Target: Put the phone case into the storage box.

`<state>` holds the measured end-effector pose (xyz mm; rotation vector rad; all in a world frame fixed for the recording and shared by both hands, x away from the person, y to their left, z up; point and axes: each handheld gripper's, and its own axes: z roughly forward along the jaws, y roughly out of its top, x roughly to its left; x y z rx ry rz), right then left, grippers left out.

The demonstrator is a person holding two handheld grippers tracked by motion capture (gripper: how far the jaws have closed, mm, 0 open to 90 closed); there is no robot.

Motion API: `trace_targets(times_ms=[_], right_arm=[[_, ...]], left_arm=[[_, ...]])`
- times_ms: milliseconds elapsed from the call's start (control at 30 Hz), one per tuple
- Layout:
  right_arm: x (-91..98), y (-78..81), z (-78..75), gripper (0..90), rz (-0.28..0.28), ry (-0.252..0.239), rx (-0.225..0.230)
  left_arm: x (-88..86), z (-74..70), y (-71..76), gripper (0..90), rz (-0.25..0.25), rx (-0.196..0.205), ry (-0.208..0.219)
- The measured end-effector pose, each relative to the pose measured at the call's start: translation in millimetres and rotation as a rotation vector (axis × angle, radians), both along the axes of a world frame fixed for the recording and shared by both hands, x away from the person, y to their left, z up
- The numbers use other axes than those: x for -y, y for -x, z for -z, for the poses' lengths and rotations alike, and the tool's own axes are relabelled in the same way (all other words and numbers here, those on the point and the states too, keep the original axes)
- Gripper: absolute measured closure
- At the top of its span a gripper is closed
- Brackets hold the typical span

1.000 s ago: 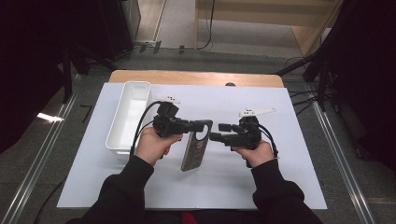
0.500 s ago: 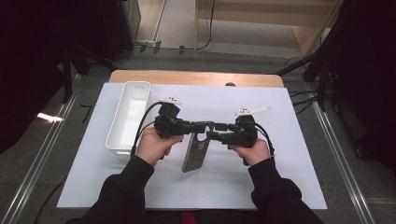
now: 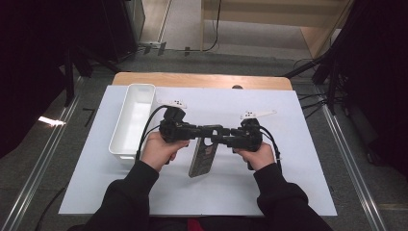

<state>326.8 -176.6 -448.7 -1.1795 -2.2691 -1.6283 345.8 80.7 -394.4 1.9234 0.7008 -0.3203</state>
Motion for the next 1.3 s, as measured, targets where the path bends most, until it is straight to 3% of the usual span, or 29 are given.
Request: trace_targets(times_ms=[367, 533, 1067, 1233, 1300], right_arm=[[2.9, -2.3, 3.5, 59.5, 0.01, -0.046, -0.021], [2.4, -0.5, 1.9, 67.7, 0.008, -0.041, -0.001], [2.9, 2.2, -4.4, 69.8, 0.027, -0.021, -0.015], [3.1, 4.1, -7.5, 70.0, 0.04, 0.003, 0.004], [2.9, 4.1, -9.0, 70.0, 0.043, 0.016, -0.008]], left_arm=[[0.3, 1.5, -0.6, 79.0, 0.011, 0.005, 0.016], [0.3, 2.0, -0.9, 78.9, 0.012, 0.009, 0.015], [-0.7, 1.3, -0.5, 78.6, 0.001, 0.023, 0.016], [0.2, 0.9, 1.0, 77.5, -0.008, 0.052, 0.0], [0.0, 0.7, 1.2, 75.7, -0.017, 0.06, -0.008]])
